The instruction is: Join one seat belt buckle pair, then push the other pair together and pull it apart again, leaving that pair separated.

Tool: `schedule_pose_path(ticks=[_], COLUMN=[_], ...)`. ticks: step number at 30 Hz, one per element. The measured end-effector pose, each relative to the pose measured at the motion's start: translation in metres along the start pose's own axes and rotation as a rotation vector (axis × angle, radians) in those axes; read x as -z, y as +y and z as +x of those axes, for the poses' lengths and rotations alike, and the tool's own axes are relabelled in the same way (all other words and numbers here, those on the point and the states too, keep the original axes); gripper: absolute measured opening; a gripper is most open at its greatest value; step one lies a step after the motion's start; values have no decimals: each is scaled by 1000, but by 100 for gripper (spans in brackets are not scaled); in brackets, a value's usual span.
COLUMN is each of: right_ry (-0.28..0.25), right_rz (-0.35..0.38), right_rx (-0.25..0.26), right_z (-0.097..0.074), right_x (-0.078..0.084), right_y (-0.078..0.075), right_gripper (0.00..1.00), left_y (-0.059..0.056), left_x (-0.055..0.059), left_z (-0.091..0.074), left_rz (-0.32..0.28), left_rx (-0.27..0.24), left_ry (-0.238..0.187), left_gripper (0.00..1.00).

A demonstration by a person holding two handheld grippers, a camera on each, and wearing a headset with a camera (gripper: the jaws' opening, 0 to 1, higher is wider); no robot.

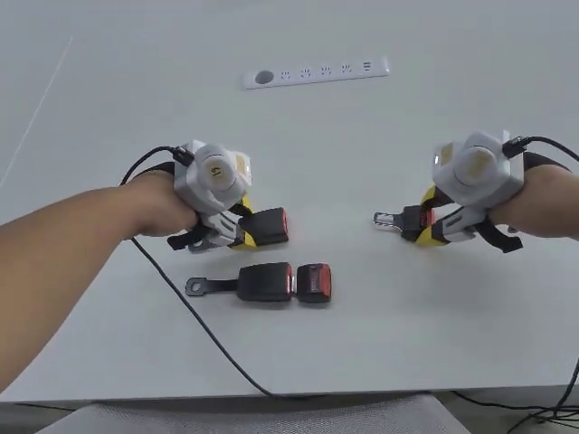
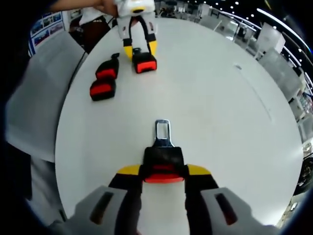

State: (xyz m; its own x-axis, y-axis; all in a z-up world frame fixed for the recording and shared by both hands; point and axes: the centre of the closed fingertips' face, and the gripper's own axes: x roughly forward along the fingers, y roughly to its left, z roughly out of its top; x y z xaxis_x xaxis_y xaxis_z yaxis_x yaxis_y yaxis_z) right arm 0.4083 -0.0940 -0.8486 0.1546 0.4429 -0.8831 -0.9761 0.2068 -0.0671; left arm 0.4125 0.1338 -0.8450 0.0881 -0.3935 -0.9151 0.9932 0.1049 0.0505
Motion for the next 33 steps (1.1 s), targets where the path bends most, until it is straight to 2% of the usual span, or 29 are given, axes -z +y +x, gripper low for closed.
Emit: schedule_pose_path(ticks=[2, 4, 8, 10, 13, 20, 31, 33], right_ry=[7, 9, 31, 40, 37, 5, -21, -29], right_rz=[-40, -50, -88, -102, -106, -123, -175, -183], right_rx=[-16, -26, -44, -45, -43, -45, -40, -42], right_z=[1, 1, 2, 3, 4, 16, 33, 37], right_x=[0, 0, -1, -1, -4, -33, -70, -77], right_y=[0, 0, -1, 0, 0, 7, 17, 15], right_gripper=[32, 31, 31, 31, 31, 31, 31, 31], left_y=[1, 1, 3, 2, 2, 2, 1, 2], left_x=[0, 0, 2, 2, 2, 2, 3, 3], left_z=[1, 2, 3, 4, 4, 5, 5, 6], left_rz=[31, 63, 70, 97, 108, 89, 74, 70], left_rx=[2, 1, 0, -5, -6, -6, 6, 9], left_ry=[7, 23, 44, 61, 71, 49, 54, 55], left_gripper=[31, 31, 31, 30, 30, 31, 31, 31])
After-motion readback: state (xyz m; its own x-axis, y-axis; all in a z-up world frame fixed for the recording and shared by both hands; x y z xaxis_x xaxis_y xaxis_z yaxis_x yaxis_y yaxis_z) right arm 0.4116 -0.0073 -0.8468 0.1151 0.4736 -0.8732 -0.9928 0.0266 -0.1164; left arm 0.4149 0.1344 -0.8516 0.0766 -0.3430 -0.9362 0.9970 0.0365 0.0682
